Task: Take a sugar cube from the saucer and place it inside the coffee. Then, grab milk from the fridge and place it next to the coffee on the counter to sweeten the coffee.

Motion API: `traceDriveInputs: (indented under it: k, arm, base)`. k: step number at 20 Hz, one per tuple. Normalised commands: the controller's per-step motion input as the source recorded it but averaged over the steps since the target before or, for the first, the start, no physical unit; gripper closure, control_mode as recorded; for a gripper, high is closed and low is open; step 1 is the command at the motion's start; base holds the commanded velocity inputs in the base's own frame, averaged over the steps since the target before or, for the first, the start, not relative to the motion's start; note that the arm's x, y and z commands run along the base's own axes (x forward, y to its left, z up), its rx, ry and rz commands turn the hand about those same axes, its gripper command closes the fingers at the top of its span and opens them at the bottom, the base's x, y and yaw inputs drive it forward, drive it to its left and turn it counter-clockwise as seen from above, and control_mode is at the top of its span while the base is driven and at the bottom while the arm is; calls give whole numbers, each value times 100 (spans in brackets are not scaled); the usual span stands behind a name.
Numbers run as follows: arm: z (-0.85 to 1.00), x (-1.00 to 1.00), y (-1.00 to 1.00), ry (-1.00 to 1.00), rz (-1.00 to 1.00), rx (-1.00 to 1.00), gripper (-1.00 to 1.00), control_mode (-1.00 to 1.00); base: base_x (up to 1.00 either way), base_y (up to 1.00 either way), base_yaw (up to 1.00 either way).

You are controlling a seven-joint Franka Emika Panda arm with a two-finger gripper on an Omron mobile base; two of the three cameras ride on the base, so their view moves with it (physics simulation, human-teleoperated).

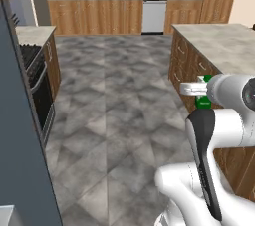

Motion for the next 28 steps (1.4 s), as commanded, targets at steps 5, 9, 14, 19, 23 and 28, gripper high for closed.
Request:
traceDriveInputs:
  k: [5, 9, 14, 19, 23, 28]
  arm:
    - [0, 0, 0, 0, 0, 0, 100, 100]
    - [0, 0, 0, 0, 0, 0, 100, 100]
    - [0, 0, 0, 0, 0, 0, 100, 100]
    - [0, 0, 0, 0, 0, 0, 100, 100]
    - [0, 0, 0, 0, 0, 0, 100, 100]
    - [0, 0, 0, 0, 0, 0, 100, 100]
  base:
    - [100, 3, 0]
    - [100, 0, 2]
    - [100, 0, 3]
    - [100, 0, -14]
    - [100, 5, -24]
    - [100, 18, -24]
